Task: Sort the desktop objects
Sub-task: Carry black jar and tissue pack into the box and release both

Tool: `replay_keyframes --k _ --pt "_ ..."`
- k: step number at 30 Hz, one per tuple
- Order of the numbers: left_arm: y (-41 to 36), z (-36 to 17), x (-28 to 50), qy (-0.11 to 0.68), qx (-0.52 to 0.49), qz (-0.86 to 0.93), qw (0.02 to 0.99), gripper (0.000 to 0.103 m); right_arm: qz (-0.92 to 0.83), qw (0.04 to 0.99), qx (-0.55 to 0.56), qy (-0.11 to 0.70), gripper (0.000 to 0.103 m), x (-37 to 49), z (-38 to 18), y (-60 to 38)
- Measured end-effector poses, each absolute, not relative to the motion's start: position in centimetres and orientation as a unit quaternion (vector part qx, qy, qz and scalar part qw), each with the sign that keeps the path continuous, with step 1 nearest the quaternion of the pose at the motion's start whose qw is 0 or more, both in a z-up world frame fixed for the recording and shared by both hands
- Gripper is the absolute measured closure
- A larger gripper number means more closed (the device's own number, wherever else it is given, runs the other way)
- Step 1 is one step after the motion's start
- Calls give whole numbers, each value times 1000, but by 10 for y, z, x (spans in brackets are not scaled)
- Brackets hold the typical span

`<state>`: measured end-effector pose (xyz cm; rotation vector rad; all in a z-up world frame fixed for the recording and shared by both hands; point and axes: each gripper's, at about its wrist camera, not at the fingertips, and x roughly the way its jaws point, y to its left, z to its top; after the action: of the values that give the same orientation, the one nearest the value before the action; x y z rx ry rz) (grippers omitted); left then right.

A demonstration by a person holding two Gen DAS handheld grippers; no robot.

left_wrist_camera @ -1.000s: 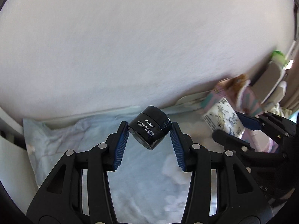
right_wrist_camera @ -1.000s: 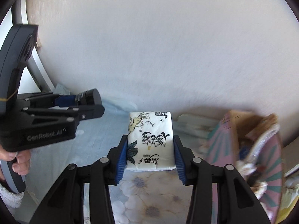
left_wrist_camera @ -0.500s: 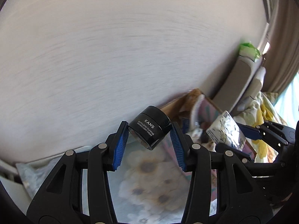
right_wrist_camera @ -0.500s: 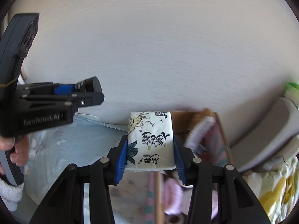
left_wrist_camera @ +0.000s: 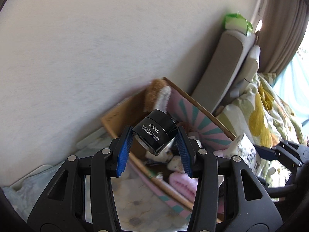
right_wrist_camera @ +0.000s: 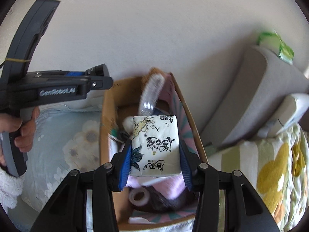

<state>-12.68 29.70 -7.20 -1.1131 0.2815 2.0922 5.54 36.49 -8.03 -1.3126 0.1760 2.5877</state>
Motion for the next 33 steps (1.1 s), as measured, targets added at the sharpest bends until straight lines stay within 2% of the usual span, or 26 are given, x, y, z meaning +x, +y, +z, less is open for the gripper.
replay_keyframes --k 8,26,27,28,29,30,32,33 --pt "335 -100 -128 128 -449 801 375 61 874 106 -467 82 61 -4 -96 405" --pt "336 -104 -129 144 -449 804 363 59 869 92 -478 90 61 -5 -120 399" --pt "336 -102 -128 141 -451 802 365 52 868 90 -480 92 61 -5 -121 399" --pt "336 -100 -127 142 -451 803 364 30 866 87 -482 96 61 -5 -122 401" --pt "337 -98 -127 148 -448 806 359 13 865 88 -484 100 60 -5 -122 401" --pt "338 -96 -125 154 -440 812 353 1 863 87 -486 104 58 -5 -123 401" --pt "338 -92 -121 162 -425 819 349 0 861 88 -489 109 44 -6 -125 402" --pt "339 -93 -120 165 -425 820 347 0 862 92 -486 109 26 -5 -125 402"
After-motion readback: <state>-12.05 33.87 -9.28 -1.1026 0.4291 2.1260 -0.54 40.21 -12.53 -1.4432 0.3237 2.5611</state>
